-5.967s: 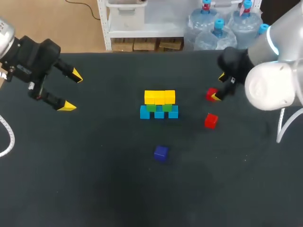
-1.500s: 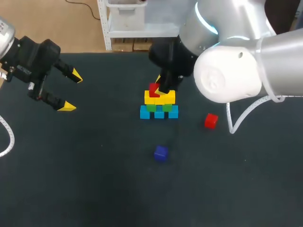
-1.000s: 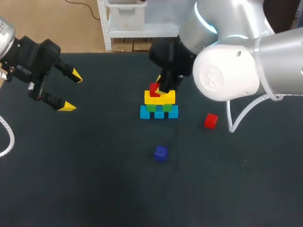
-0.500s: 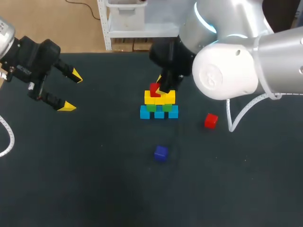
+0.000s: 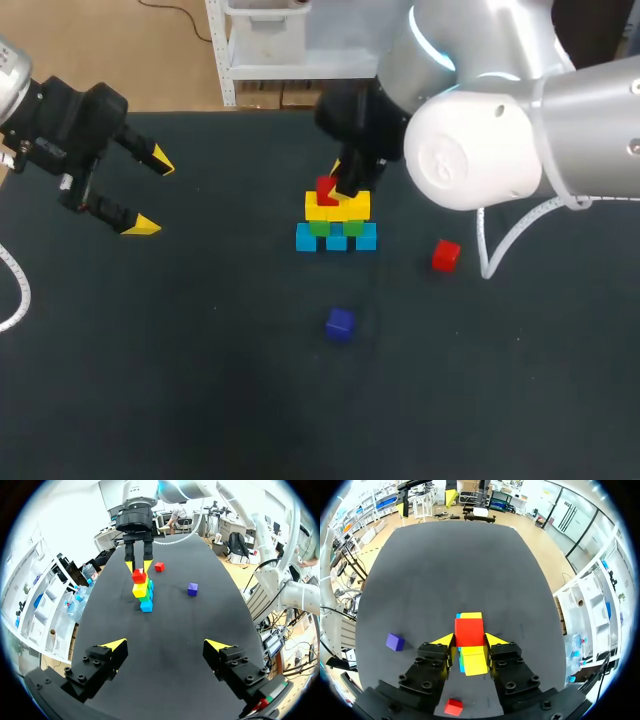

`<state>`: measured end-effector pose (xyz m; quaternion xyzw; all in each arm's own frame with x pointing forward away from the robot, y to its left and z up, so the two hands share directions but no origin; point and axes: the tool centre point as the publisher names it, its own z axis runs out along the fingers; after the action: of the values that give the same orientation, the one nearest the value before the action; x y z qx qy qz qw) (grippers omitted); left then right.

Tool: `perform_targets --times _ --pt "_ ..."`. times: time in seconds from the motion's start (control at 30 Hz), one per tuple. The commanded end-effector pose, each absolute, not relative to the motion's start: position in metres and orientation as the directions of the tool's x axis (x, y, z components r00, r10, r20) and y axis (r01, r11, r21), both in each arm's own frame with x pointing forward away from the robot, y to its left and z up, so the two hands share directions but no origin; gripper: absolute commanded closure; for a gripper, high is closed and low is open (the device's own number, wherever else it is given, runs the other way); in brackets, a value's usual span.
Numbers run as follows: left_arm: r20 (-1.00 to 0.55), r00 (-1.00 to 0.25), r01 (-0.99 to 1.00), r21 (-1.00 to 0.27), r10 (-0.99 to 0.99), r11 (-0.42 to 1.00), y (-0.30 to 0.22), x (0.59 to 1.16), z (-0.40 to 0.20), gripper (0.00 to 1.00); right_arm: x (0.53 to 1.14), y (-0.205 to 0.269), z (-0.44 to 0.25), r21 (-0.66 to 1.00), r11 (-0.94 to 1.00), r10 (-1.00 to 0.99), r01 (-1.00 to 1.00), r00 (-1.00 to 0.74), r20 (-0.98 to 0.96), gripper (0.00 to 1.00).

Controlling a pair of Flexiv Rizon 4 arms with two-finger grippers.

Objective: Place the blue cubes, place green cubes on the blue cubes, place the yellow cubes on the green cubes, then place the red cubes on the yellow cubes, and place purple cube on the red cubes.

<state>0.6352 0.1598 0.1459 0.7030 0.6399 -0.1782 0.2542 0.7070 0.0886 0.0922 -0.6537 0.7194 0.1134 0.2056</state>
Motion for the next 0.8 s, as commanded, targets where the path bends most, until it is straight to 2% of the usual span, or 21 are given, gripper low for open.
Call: perform_targets --times 0.03,0.6,0.67,0.8 --pt "-0.578 0.121 0.990 0.133 0.807 -0.053 0.1607 0.6349 0.1451 0.00 0.7090 0.0896 0.0917 -0.103 0.118 -0.893 -0.988 -0.061 -0.445 1.00" --pt "-0.578 0.121 0.990 0.133 0.807 -0.053 0.1607 0.6349 0.1451 0.00 0.7102 0.0910 0.0900 -0.096 0.121 -0.893 -0.988 -0.066 -0.444 1.00" --pt "-0.578 0.121 0.990 0.133 0.807 -0.053 0.1607 0.6349 0.1451 0.00 0.7103 0.0911 0.0900 -0.096 0.121 -0.893 -0.988 -0.066 -0.444 0.95" --pt "-0.578 0.121 0.990 0.133 0.807 -0.053 0.1607 0.6349 0.1451 0.00 0.7105 0.0911 0.0899 -0.093 0.121 -0.893 -0.988 -0.068 -0.445 0.77"
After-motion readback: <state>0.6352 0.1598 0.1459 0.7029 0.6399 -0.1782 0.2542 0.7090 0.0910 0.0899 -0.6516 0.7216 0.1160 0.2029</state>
